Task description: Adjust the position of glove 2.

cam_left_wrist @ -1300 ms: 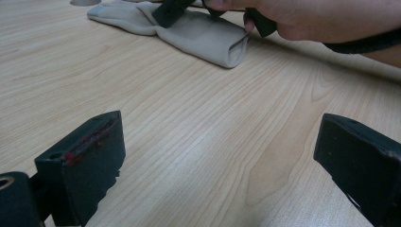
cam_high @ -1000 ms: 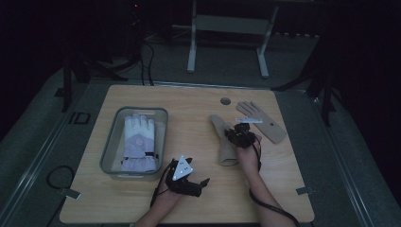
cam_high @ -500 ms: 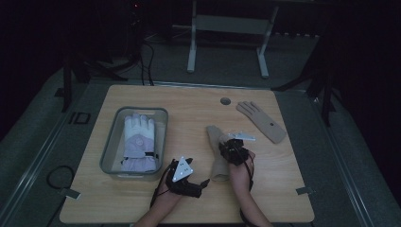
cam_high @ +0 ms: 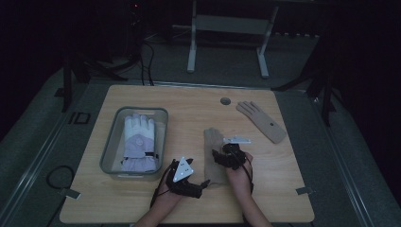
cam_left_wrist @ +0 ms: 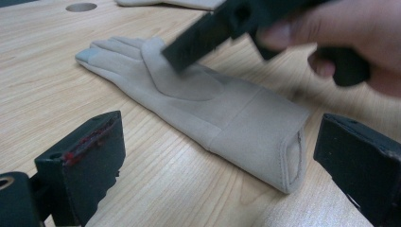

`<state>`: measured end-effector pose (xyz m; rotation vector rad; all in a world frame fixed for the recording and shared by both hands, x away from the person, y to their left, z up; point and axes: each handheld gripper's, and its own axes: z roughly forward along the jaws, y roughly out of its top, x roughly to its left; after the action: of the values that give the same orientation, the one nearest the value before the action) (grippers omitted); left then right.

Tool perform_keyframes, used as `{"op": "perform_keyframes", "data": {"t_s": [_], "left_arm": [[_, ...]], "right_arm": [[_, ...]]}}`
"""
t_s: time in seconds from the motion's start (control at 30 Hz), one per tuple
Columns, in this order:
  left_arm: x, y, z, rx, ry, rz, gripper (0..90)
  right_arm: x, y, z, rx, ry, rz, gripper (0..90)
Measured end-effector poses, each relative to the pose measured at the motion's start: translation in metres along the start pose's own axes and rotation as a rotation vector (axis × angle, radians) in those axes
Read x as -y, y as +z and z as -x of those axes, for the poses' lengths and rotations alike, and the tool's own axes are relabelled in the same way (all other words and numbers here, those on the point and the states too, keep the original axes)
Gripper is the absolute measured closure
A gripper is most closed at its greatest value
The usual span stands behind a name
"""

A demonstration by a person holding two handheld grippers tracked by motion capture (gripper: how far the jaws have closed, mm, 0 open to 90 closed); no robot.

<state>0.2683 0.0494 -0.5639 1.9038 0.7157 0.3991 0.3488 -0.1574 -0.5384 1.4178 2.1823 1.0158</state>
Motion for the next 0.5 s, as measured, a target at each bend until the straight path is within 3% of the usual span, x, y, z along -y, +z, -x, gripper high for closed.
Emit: {"op": "perform_keyframes", "data": {"t_s": [0.07,0.17,0.2,0.27,0.33,0.37,0.5], "left_arm": [[0.000,0.000,0.000,0.006,-0.005,0.010,2.9],[0.001,-0.001,-0.002,0.015,-0.018,0.014,2.9],[0.000,-0.001,-0.001,0.012,-0.018,0.013,2.9],[0.000,0.000,-0.001,0.009,-0.013,0.011,2.9],[0.000,0.000,0.000,0.005,-0.005,0.007,2.9],[0.000,0.000,0.000,0.004,-0.003,0.005,2.9],[0.000,0.000,0.000,0.004,-0.003,0.008,2.9]], "right_arm": [[-0.005,-0.006,0.008,-0.003,-0.023,0.013,50.6],[-0.011,-0.014,0.023,-0.048,-0.054,0.029,52.8],[-0.013,-0.016,0.029,-0.032,-0.066,0.033,52.9],[-0.015,-0.021,0.041,-0.047,-0.089,0.060,53.6],[-0.017,-0.025,0.055,-0.014,-0.097,0.077,54.2],[-0.018,-0.026,0.063,-0.020,-0.095,0.086,54.1],[-0.021,-0.032,0.095,0.029,-0.054,0.107,54.5]]}}
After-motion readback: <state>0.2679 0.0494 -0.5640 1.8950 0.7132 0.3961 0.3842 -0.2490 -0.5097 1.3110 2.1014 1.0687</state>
